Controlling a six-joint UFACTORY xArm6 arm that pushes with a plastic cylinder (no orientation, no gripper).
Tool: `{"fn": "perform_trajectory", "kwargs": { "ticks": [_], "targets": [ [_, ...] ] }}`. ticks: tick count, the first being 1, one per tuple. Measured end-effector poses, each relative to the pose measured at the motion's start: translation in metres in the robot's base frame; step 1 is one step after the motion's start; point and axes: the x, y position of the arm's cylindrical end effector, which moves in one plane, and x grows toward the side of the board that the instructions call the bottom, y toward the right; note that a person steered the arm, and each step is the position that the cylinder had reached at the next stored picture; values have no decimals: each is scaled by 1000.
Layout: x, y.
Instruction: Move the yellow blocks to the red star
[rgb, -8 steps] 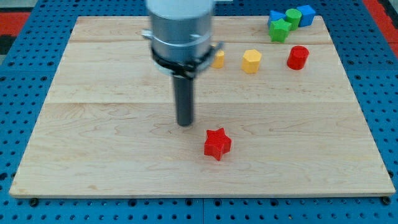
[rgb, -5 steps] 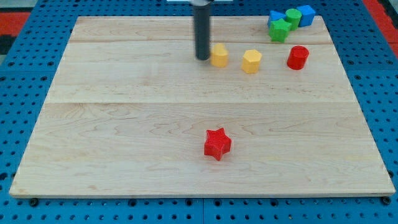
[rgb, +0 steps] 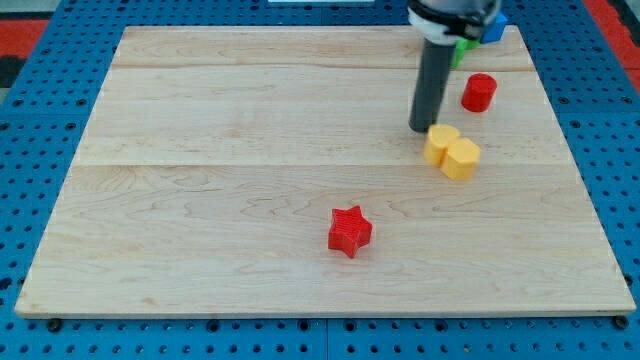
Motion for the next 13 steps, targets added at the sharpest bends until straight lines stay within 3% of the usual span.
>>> {"fn": "perform_trajectory", "kwargs": {
  "ticks": [1,2,3,5,7,9,12,13],
  "targets": [
    [9,14],
    [6,92],
    [32,138],
    [47,48],
    [75,75],
    [94,55],
    [62,38],
    [71,27]
  ]
}}
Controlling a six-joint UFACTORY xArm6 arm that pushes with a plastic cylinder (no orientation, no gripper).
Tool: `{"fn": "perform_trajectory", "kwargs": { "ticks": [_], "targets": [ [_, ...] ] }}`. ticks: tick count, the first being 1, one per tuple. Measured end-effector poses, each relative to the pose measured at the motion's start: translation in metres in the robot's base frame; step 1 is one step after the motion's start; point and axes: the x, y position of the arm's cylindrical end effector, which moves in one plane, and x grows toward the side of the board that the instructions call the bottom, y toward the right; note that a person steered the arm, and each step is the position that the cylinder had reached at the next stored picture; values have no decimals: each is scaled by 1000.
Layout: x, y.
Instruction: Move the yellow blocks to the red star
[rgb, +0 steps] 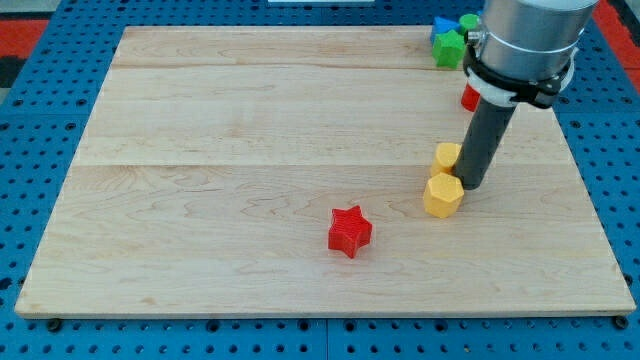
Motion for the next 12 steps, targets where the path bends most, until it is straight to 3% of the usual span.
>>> {"fn": "perform_trajectory", "kwargs": {
  "ticks": [3,4,7,9,11,12],
  "targets": [
    [64,-1],
    [65,-26],
    [48,-30],
    [10,-42],
    [10,-56],
    [11,-36]
  ]
}}
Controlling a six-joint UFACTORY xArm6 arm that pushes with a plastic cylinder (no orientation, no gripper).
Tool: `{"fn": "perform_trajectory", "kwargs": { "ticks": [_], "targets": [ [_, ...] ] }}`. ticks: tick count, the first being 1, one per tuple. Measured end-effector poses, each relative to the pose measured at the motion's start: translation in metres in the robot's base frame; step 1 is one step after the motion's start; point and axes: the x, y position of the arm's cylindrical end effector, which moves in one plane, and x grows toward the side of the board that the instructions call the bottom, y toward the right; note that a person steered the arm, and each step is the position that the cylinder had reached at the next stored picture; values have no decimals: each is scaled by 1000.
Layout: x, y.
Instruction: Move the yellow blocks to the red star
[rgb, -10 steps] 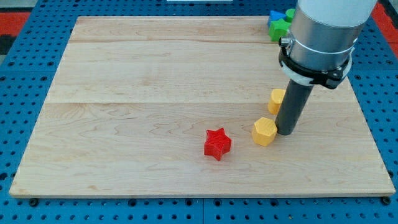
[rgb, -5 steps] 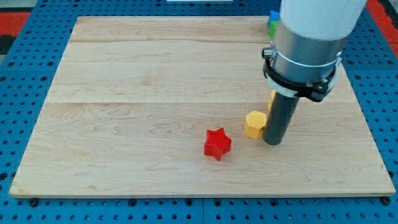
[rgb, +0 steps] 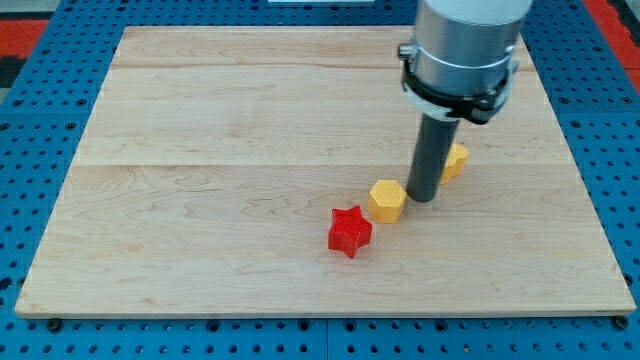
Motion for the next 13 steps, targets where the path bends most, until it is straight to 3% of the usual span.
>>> {"fn": "perform_trajectory", "kwargs": {
  "ticks": [1,2,4,7,10,11,12,13],
  "targets": [
    [5,61],
    [-25,97],
    [-46,22],
    [-84,-35],
    [-65,12],
    [-64,66],
    [-53,81],
    [-48,53]
  ]
}}
